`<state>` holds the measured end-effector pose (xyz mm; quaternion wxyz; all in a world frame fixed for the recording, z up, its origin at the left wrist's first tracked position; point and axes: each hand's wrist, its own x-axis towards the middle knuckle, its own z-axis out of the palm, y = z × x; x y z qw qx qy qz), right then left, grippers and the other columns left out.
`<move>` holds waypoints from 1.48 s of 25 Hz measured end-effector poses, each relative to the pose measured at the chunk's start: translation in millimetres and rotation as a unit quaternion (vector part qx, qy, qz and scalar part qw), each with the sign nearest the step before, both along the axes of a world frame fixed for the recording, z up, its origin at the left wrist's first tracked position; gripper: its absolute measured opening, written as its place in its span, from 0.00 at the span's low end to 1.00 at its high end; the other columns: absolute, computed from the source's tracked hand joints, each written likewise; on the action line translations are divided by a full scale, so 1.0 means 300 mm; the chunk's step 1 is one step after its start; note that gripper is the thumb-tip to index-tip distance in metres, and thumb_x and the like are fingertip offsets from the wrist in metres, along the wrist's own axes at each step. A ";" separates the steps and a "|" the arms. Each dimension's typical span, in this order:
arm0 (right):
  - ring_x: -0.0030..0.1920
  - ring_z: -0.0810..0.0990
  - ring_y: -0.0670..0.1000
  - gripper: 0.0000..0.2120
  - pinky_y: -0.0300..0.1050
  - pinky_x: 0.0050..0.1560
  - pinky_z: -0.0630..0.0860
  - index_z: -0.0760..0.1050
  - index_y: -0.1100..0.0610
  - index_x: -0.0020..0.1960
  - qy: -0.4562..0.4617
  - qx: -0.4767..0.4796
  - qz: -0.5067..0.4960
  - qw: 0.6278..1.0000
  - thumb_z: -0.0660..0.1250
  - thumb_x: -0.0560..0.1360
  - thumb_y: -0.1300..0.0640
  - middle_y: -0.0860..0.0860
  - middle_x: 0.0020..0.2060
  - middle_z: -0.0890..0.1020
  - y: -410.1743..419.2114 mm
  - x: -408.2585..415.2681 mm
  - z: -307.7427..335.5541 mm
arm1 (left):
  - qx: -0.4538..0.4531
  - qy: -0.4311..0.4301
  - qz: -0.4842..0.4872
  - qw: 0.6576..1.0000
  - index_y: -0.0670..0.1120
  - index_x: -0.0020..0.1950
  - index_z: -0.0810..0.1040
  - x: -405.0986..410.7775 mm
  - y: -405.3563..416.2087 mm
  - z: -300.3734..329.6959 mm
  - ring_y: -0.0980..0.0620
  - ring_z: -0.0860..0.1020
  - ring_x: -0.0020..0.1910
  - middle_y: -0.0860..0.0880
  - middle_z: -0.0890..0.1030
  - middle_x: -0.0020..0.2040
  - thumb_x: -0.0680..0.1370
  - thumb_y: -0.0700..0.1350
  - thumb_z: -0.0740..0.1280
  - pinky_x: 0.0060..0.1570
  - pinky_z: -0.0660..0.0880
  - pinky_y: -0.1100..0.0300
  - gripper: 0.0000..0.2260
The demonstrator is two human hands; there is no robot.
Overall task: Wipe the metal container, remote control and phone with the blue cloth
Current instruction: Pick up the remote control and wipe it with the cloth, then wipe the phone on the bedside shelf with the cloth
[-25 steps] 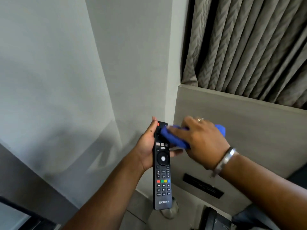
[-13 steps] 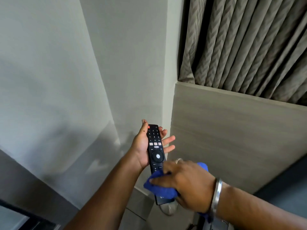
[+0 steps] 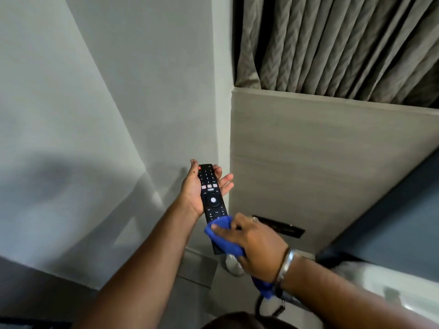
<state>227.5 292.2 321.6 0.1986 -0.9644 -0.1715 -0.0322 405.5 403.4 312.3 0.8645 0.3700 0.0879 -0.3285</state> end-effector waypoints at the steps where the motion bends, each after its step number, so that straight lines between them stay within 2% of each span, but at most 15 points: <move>1: 0.45 0.73 0.52 0.26 0.48 0.48 0.76 0.63 0.41 0.70 0.019 -0.007 -0.002 1.000 0.62 0.74 0.53 0.51 0.50 0.72 -0.009 -0.046 -0.051 | 0.017 0.018 -0.017 1.000 0.43 0.43 0.77 -0.003 -0.026 -0.062 0.41 0.85 0.44 0.48 0.83 0.35 0.79 0.68 0.53 0.44 0.82 0.47 0.29; 4: 0.49 0.76 0.55 0.25 0.49 0.52 0.74 0.66 0.44 0.69 0.096 0.011 -0.055 0.994 0.59 0.72 0.53 0.52 0.53 0.76 -0.082 -0.141 -0.193 | 0.070 0.045 -0.101 0.991 0.45 0.42 0.78 -0.036 -0.116 -0.267 0.42 0.85 0.42 0.48 0.83 0.36 0.77 0.63 0.64 0.42 0.83 0.46 0.21; 7: 0.52 0.79 0.52 0.16 0.44 0.54 0.74 0.75 0.50 0.61 0.157 0.194 -0.268 0.931 0.64 0.74 0.61 0.51 0.52 0.81 -0.238 -0.218 -0.298 | 0.174 0.034 -0.179 0.968 0.47 0.43 0.80 -0.072 -0.190 -0.493 0.45 0.85 0.42 0.47 0.85 0.40 0.72 0.56 0.71 0.45 0.82 0.49 0.13; 10: 0.43 0.78 0.49 0.08 0.37 0.44 0.74 0.78 0.50 0.46 0.137 0.449 -0.509 0.722 0.65 0.76 0.63 0.46 0.39 0.83 -0.431 -0.302 -0.478 | 0.306 -0.007 -0.229 0.924 0.48 0.42 0.85 -0.156 -0.307 -0.788 0.48 0.83 0.38 0.47 0.85 0.39 0.77 0.53 0.71 0.39 0.82 0.52 0.10; 13: 0.43 0.82 0.51 0.07 0.45 0.41 0.75 0.80 0.54 0.48 0.158 0.609 -0.606 0.487 0.63 0.76 0.57 0.48 0.38 0.86 -0.576 -0.367 -0.776 | 0.385 -0.079 -0.227 0.891 0.46 0.40 0.84 -0.232 -0.464 -1.122 0.48 0.78 0.31 0.46 0.79 0.34 0.77 0.51 0.71 0.30 0.81 0.53 0.10; 15: 0.45 0.80 0.55 0.08 0.48 0.43 0.74 0.79 0.56 0.48 0.168 0.622 -0.658 0.390 0.64 0.74 0.56 0.54 0.40 0.85 -0.639 -0.402 -0.977 | 0.438 -0.141 -0.219 0.860 0.43 0.37 0.81 -0.249 -0.572 -1.338 0.46 0.78 0.29 0.46 0.78 0.30 0.77 0.50 0.72 0.32 0.80 0.51 0.13; 17: 0.43 0.79 0.55 0.06 0.49 0.42 0.73 0.78 0.55 0.47 0.144 0.599 -0.700 0.362 0.63 0.73 0.58 0.55 0.41 0.83 -0.699 -0.434 -1.176 | 0.486 -0.183 -0.207 0.829 0.42 0.38 0.80 -0.247 -0.674 -1.550 0.47 0.80 0.31 0.47 0.80 0.31 0.77 0.51 0.72 0.38 0.80 0.48 0.14; 21: 0.40 0.78 0.53 0.14 0.47 0.43 0.73 0.79 0.50 0.43 0.089 0.548 -0.702 0.447 0.60 0.71 0.66 0.50 0.36 0.81 -0.807 -0.418 -1.443 | 0.521 -0.199 -0.148 0.816 0.39 0.44 0.79 -0.210 -0.753 -1.837 0.38 0.83 0.36 0.38 0.83 0.38 0.77 0.53 0.71 0.40 0.82 0.44 0.16; 23: 0.41 0.76 0.49 0.16 0.43 0.43 0.73 0.79 0.50 0.47 0.071 0.531 -0.681 0.500 0.60 0.68 0.66 0.48 0.38 0.80 -0.855 -0.370 -1.540 | 0.555 -0.202 -0.140 0.795 0.40 0.46 0.78 -0.208 -0.764 -1.892 0.42 0.83 0.34 0.45 0.82 0.35 0.77 0.56 0.69 0.34 0.81 0.52 0.17; 25: 0.46 0.76 0.48 0.23 0.42 0.49 0.73 0.76 0.57 0.58 0.059 0.513 -0.647 0.561 0.58 0.65 0.64 0.51 0.46 0.80 -0.901 -0.297 -1.624 | 0.611 -0.257 -0.143 0.735 0.44 0.51 0.77 -0.213 -0.779 -1.901 0.46 0.82 0.37 0.49 0.81 0.38 0.77 0.58 0.67 0.33 0.78 0.57 0.17; 28: 0.69 0.66 0.55 0.32 0.51 0.70 0.62 0.63 0.61 0.72 0.079 0.447 -0.575 0.681 0.57 0.67 0.63 0.58 0.69 0.69 -0.915 -0.206 -1.725 | 0.695 -0.416 -0.111 0.576 0.45 0.63 0.75 -0.225 -0.800 -1.884 0.42 0.79 0.54 0.41 0.81 0.56 0.77 0.58 0.66 0.50 0.77 0.50 0.22; 29: 0.73 0.59 0.57 0.32 0.53 0.73 0.56 0.60 0.58 0.74 0.106 0.393 -0.553 0.728 0.59 0.70 0.60 0.57 0.73 0.63 -0.913 -0.184 -1.755 | 0.675 -0.465 -0.085 0.567 0.45 0.64 0.75 -0.241 -0.821 -1.869 0.43 0.77 0.56 0.41 0.80 0.58 0.77 0.56 0.66 0.54 0.74 0.50 0.21; 32: 0.75 0.47 0.65 0.30 0.61 0.72 0.50 0.55 0.50 0.76 0.172 0.092 -0.488 0.851 0.54 0.76 0.43 0.56 0.77 0.54 -0.902 -0.144 -1.829 | 0.531 -0.511 -0.128 0.664 0.44 0.62 0.78 -0.332 -0.927 -1.846 0.46 0.77 0.57 0.43 0.81 0.58 0.79 0.49 0.61 0.60 0.71 0.54 0.15; 34: 0.73 0.49 0.70 0.29 0.66 0.70 0.54 0.56 0.51 0.75 0.154 -0.024 -0.436 0.886 0.49 0.76 0.44 0.58 0.76 0.56 -0.872 -0.167 -1.860 | 0.506 -0.460 -0.182 0.707 0.43 0.62 0.78 -0.378 -0.971 -1.856 0.46 0.77 0.60 0.43 0.81 0.59 0.79 0.46 0.57 0.63 0.72 0.54 0.16; 37: 0.73 0.47 0.70 0.31 0.68 0.67 0.60 0.51 0.53 0.75 0.198 -0.056 -0.374 0.904 0.54 0.75 0.48 0.59 0.75 0.56 -0.734 -0.333 -1.893 | 0.541 -0.460 -0.166 0.684 0.45 0.56 0.79 -0.386 -0.975 -1.887 0.50 0.77 0.51 0.46 0.82 0.53 0.80 0.48 0.55 0.54 0.75 0.55 0.15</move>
